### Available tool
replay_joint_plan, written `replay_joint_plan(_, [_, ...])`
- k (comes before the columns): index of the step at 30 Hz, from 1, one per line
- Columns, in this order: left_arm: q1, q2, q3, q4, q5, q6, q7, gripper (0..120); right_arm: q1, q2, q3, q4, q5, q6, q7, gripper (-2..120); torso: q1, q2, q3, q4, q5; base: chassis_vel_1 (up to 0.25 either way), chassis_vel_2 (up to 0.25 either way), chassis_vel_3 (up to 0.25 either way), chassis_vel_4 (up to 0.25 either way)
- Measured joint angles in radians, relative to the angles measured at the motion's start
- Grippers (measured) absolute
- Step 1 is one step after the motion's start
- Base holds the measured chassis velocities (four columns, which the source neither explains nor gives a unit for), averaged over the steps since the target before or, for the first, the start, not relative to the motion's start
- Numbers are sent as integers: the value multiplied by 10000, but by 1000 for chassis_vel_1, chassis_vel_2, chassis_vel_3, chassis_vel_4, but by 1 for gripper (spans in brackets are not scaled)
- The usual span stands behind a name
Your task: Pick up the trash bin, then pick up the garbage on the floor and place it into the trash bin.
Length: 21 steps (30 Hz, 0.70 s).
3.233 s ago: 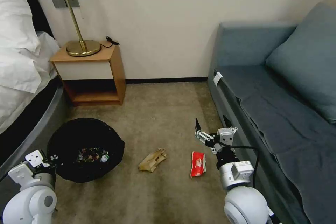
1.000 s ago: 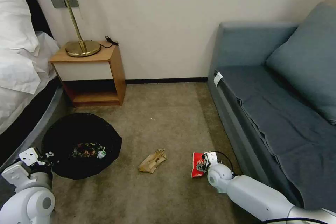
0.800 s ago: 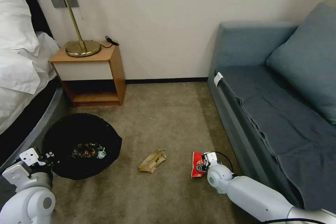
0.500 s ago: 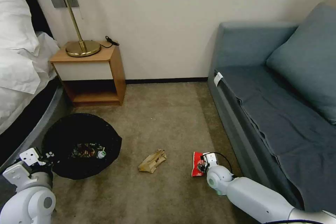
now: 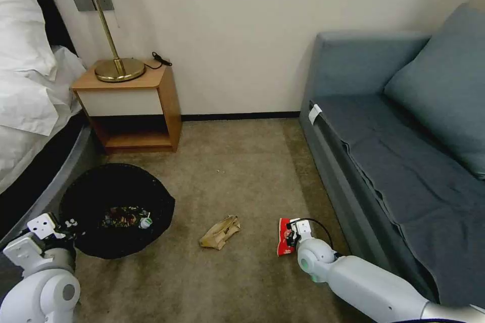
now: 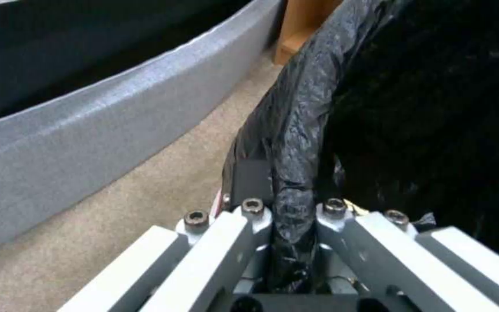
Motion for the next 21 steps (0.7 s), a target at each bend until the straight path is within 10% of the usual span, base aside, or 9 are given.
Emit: replay_joint_plan(21, [52,-14,246,9,25,5,-4,3,1313,-198,303,3918,442,1176,-186,0,0,0,0,0,-3,0,0,0,0])
